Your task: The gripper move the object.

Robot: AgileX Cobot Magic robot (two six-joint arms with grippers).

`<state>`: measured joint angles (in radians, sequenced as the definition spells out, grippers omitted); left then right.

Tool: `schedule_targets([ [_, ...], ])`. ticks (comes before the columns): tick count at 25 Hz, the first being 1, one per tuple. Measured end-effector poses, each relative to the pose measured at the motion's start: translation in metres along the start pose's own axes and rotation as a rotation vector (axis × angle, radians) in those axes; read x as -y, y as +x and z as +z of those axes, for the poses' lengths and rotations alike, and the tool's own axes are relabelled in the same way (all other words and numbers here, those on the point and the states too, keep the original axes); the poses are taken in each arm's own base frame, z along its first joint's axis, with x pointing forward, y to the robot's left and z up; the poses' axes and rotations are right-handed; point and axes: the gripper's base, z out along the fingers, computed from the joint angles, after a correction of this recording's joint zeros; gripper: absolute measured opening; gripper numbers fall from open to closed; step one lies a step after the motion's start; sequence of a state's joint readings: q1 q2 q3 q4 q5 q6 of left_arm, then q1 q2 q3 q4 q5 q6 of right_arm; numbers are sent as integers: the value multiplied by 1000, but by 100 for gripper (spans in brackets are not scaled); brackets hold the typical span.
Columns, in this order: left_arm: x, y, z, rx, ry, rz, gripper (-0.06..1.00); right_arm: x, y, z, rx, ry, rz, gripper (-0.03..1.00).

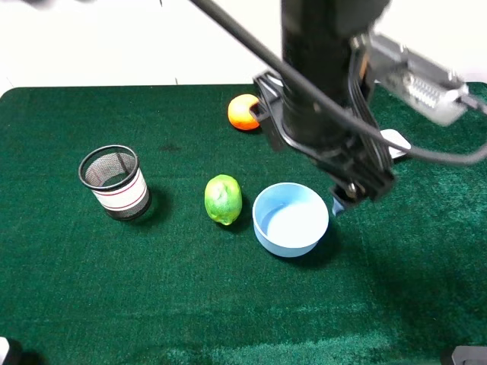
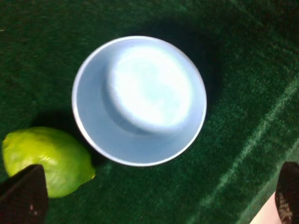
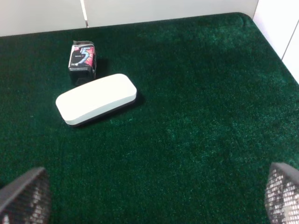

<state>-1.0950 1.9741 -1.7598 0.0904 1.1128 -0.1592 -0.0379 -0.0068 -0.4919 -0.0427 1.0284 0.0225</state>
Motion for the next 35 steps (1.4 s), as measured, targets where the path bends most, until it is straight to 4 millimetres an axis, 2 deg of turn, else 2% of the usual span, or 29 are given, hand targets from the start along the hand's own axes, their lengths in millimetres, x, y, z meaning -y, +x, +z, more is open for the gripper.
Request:
schedule_targets([
  [6,-25,10,-41,46,-6,-44,99,0,0,0,0,0,0,69],
  [7,-25,10,-41,46,-6,-44,99,0,0,0,0,0,0,69],
  [9,-35,14,-58,85,-8,-62,99,0,0,0,0,0,0,69],
  [18,-61,33,-98,174,-20,-92,99,0,0,0,0,0,0,69],
  [27,-85,85,-132,219,-57,-157,99,0,0,0,0,0,0,69],
  [35,-97,150,-149,239,-86,-215,99,0,0,0,0,0,0,69],
])
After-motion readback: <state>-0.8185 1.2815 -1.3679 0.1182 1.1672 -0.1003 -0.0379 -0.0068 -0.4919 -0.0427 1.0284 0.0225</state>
